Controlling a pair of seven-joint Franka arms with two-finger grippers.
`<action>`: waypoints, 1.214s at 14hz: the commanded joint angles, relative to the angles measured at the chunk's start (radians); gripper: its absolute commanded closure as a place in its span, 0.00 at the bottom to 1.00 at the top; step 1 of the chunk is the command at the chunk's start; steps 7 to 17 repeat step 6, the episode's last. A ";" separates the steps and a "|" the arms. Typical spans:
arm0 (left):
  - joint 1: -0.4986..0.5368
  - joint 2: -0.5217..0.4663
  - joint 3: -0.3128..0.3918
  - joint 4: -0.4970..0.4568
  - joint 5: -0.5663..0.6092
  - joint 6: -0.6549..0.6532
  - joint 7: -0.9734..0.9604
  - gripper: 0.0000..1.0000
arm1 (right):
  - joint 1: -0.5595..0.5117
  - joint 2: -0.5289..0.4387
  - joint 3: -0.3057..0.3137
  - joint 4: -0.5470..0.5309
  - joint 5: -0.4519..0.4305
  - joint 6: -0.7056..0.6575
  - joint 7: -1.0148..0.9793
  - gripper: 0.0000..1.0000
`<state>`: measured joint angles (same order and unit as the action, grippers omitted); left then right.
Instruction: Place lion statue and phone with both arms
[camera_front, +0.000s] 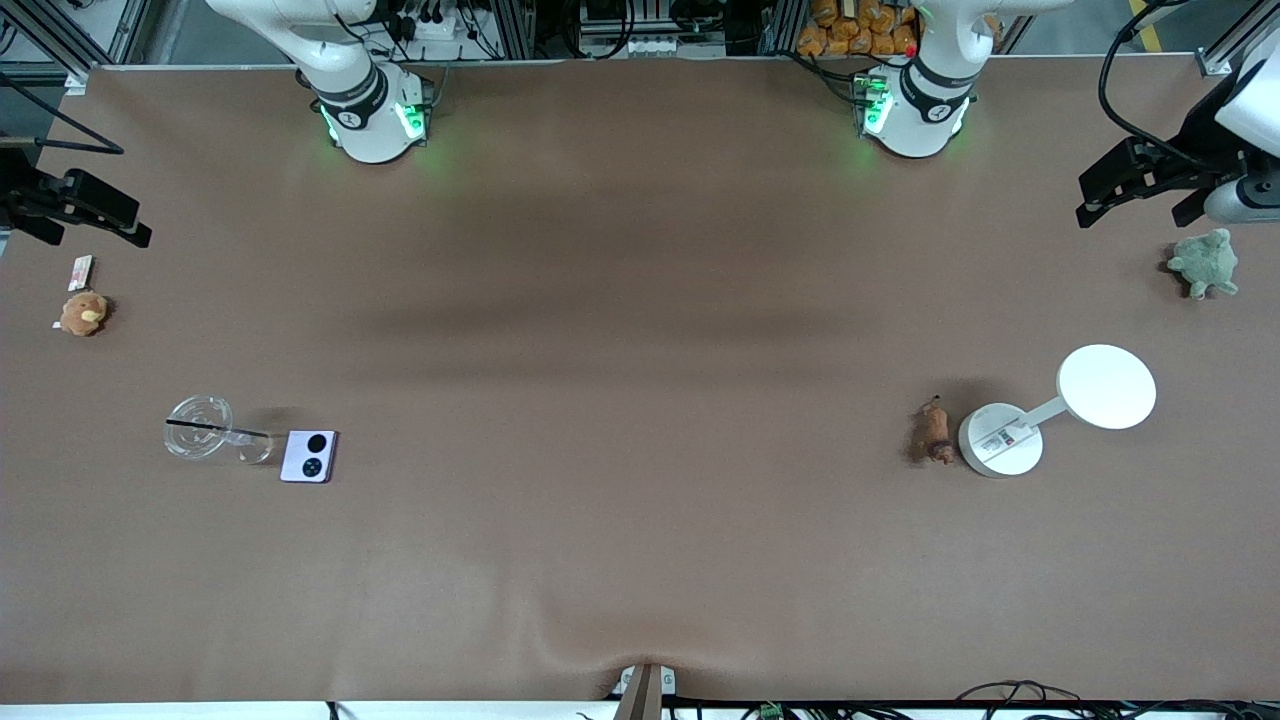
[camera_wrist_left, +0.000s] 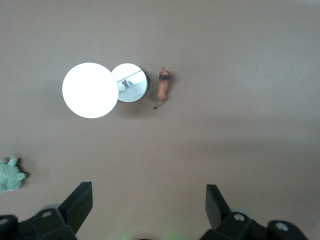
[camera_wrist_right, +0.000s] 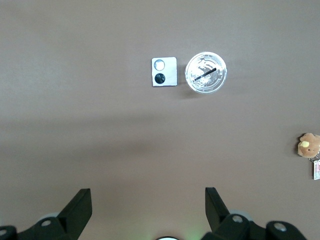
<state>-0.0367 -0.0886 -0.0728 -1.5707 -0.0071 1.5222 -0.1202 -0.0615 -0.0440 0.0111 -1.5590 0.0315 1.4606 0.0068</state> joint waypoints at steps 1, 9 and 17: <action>0.006 0.020 -0.001 0.032 -0.016 -0.027 0.013 0.00 | -0.029 -0.004 0.021 -0.007 -0.015 0.011 -0.021 0.00; 0.017 0.021 -0.001 0.032 -0.016 -0.031 0.013 0.00 | -0.026 0.000 0.020 -0.007 -0.018 0.015 -0.021 0.00; 0.017 0.021 -0.001 0.032 -0.016 -0.031 0.013 0.00 | -0.026 0.000 0.020 -0.007 -0.018 0.015 -0.021 0.00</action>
